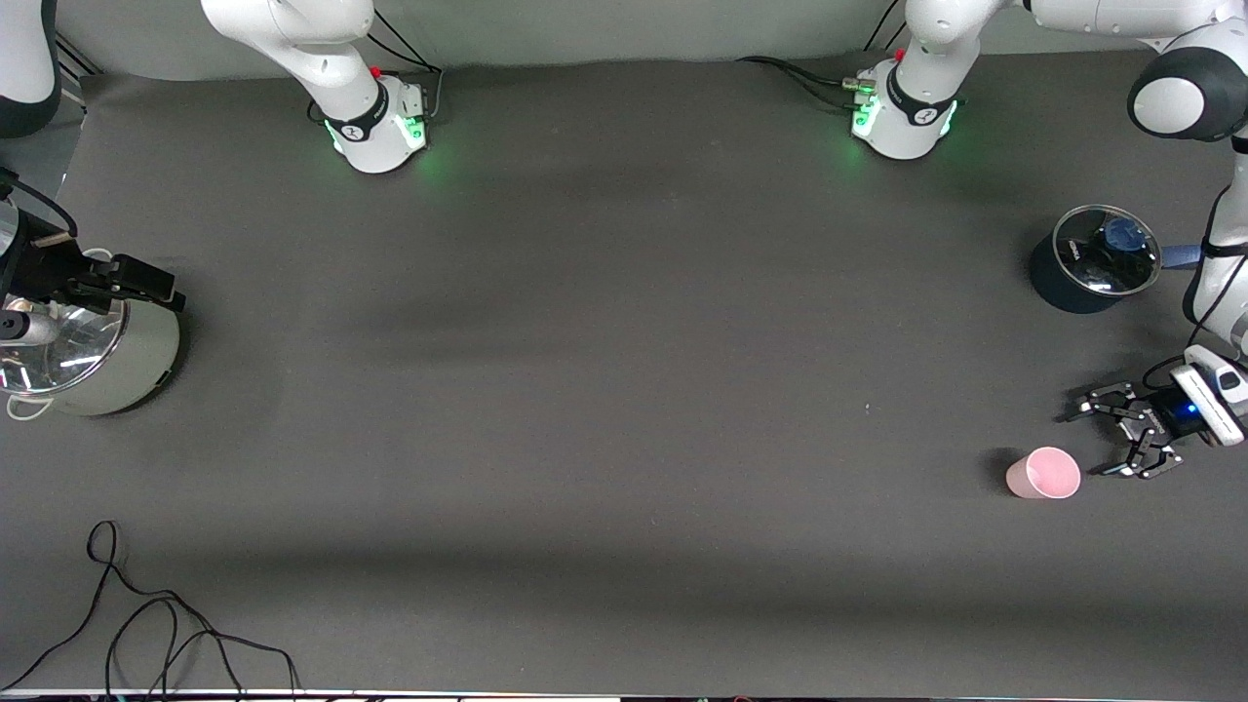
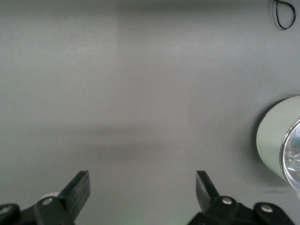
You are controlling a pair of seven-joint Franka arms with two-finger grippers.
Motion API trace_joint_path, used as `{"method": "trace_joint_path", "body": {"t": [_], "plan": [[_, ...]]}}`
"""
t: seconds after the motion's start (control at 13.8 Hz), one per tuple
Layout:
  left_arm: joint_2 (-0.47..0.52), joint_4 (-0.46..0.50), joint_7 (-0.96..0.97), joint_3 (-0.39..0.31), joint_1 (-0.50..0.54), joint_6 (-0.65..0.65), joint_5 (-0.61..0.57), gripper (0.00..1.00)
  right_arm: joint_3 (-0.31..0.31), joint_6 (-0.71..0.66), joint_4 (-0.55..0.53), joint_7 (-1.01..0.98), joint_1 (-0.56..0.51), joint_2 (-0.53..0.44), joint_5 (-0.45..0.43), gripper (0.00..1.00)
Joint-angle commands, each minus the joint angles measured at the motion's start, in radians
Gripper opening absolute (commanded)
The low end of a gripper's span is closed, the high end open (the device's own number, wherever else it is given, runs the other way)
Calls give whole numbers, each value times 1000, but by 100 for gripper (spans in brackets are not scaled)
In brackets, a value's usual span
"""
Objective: Transfer pink cup from left to right arm
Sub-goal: 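Lower the open left gripper toward the pink cup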
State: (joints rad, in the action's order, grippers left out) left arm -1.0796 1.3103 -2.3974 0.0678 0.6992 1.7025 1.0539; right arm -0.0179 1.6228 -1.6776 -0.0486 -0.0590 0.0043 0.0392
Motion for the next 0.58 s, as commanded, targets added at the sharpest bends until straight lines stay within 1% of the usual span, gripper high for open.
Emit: {"method": "trace_joint_path", "body": {"t": [0.0,0.51], "plan": [[-23,-20,1,16,-1,-9,35,100,-5,-11,13,16,8,3,14,100],[-42,-16,0,72,-23,20,43,100,-5,-11,13,16,8,3,14,100]]}}
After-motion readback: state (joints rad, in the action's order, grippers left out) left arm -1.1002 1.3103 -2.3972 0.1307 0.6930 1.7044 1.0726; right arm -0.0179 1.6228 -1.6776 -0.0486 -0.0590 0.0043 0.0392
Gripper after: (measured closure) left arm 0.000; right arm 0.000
